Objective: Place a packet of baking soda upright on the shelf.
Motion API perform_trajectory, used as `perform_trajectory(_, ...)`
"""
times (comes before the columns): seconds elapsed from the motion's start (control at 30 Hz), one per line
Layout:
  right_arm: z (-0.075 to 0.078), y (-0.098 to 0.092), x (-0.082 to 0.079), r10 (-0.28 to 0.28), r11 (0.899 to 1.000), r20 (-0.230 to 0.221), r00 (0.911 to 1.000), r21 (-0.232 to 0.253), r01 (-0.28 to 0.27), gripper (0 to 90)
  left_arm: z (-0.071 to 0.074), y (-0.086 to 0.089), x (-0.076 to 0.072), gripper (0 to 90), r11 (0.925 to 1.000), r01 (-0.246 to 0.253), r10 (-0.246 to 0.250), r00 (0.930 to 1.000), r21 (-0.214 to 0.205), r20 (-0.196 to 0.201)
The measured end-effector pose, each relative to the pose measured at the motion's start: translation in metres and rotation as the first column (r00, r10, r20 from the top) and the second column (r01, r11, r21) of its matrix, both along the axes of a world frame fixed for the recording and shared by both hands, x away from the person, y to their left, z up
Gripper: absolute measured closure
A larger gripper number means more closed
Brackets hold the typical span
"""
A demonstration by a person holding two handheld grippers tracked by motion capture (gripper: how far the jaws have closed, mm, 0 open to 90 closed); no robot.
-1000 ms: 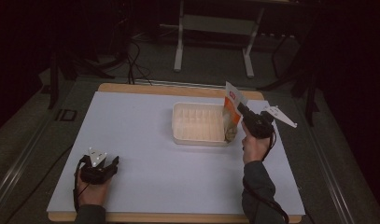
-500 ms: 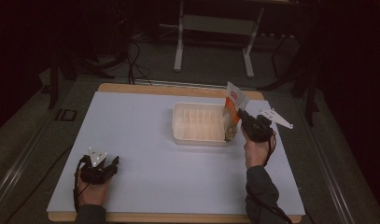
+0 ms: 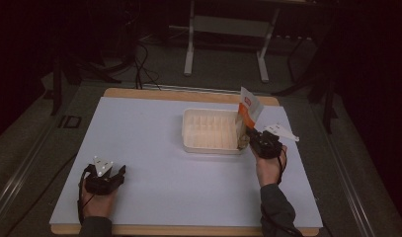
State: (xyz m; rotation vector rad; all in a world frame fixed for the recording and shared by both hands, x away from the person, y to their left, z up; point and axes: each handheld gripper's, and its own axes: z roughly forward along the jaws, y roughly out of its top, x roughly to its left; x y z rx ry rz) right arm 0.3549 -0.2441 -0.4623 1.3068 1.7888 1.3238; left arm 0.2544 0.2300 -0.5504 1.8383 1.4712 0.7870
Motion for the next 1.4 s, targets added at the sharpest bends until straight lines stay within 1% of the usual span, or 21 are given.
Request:
perform_trajectory(0.1,-0.006,-0.001,-0.003,0.003,1.000,-0.009,1.0000,0.003,-0.003,85.4,0.000,0.000,0.000,50.1,1.0000,0.000,0.000,1.0000,0.000,-0.001)
perform_trajectory(0.2,-0.012,0.000,-0.005,0.014,1.000,-0.024,0.9996,-0.010,-0.014,85.4,0.000,0.000,0.000,50.0,1.0000,0.000,0.000,1.0000,0.001,0.000)
perform_trajectory(0.3,-0.019,0.001,-0.008,0.016,1.000,-0.027,0.9995,-0.019,-0.017,85.6,0.000,0.000,0.000,50.0,1.0000,-0.001,0.001,1.0000,0.002,0.001)
perform_trajectory(0.57,-0.027,0.002,-0.009,0.022,0.999,-0.046,0.9987,-0.048,-0.024,85.5,0.000,0.000,0.000,49.9,1.0000,-0.001,0.001,1.0000,0.001,0.001)
perform_trajectory(0.67,-0.030,0.002,-0.009,0.021,0.999,-0.049,0.9986,-0.039,-0.023,85.2,0.000,0.000,0.000,49.9,1.0000,-0.001,0.001,1.0000,0.002,0.001)
perform_trajectory(0.77,-0.030,0.002,-0.008,0.023,0.999,-0.055,0.9982,-0.046,-0.025,84.7,0.000,0.000,0.000,49.9,1.0000,-0.002,0.002,1.0000,0.001,0.001)
perform_trajectory(0.83,-0.029,0.002,-0.009,0.018,0.998,-0.059,0.9981,-0.061,-0.021,82.8,0.000,0.000,0.000,49.9,1.0000,-0.001,0.001,1.0000,0.001,0.000)
perform_trajectory(0.9,-0.029,0.003,-0.009,-0.009,0.995,-0.064,0.9979,-0.097,0.002,74.9,0.000,0.000,0.000,49.9,1.0000,-0.003,0.003,1.0000,0.000,0.000)
perform_trajectory(0.93,-0.031,0.002,-0.009,-0.017,0.994,-0.079,0.9967,-0.105,0.009,75.0,0.000,0.000,0.000,49.9,1.0000,-0.004,0.004,1.0000,0.000,-0.002)
perform_trajectory(1.0,-0.035,0.001,-0.010,-0.023,0.995,-0.106,0.9941,-0.104,0.012,75.6,0.000,0.000,0.000,49.9,1.0000,-0.004,0.004,1.0000,0.001,-0.002)
perform_trajectory(1.07,-0.037,0.000,-0.011,-0.021,0.996,-0.108,0.9940,-0.091,0.011,77.7,0.000,-0.001,0.000,49.9,1.0000,-0.004,0.004,1.0000,0.004,-0.002)
perform_trajectory(1.13,-0.036,0.000,-0.011,-0.021,0.996,-0.118,0.9928,-0.094,0.010,79.7,0.000,-0.001,0.000,49.9,1.0000,-0.004,0.004,1.0000,0.005,-0.002)
perform_trajectory(1.23,-0.036,0.004,-0.011,-0.029,0.994,-0.130,0.9911,-0.109,0.015,82.6,0.000,0.000,0.000,49.8,1.0000,-0.005,0.005,1.0000,0.003,-0.001)
perform_trajectory(1.27,-0.037,0.006,-0.011,-0.032,0.992,-0.135,0.9904,-0.123,0.015,86.6,0.000,-0.001,0.000,49.8,1.0000,-0.005,0.005,1.0000,0.003,-0.001)
perform_trajectory(1.3,-0.041,0.007,-0.010,-0.037,0.990,-0.146,0.9885,-0.140,0.016,88.1,0.000,-0.001,0.000,49.8,1.0000,-0.004,0.004,1.0000,0.004,-0.002)
perform_trajectory(1.33,-0.044,0.007,-0.009,-0.041,0.990,-0.156,0.9869,-0.138,0.019,89.0,0.000,-0.001,0.000,49.8,1.0000,-0.003,0.003,1.0000,0.004,-0.001)
perform_trajectory(1.4,-0.047,0.005,-0.007,-0.047,0.994,-0.164,0.9854,-0.105,0.030,89.0,0.000,-0.001,0.000,49.8,1.0000,-0.003,0.003,1.0000,0.003,-0.001)
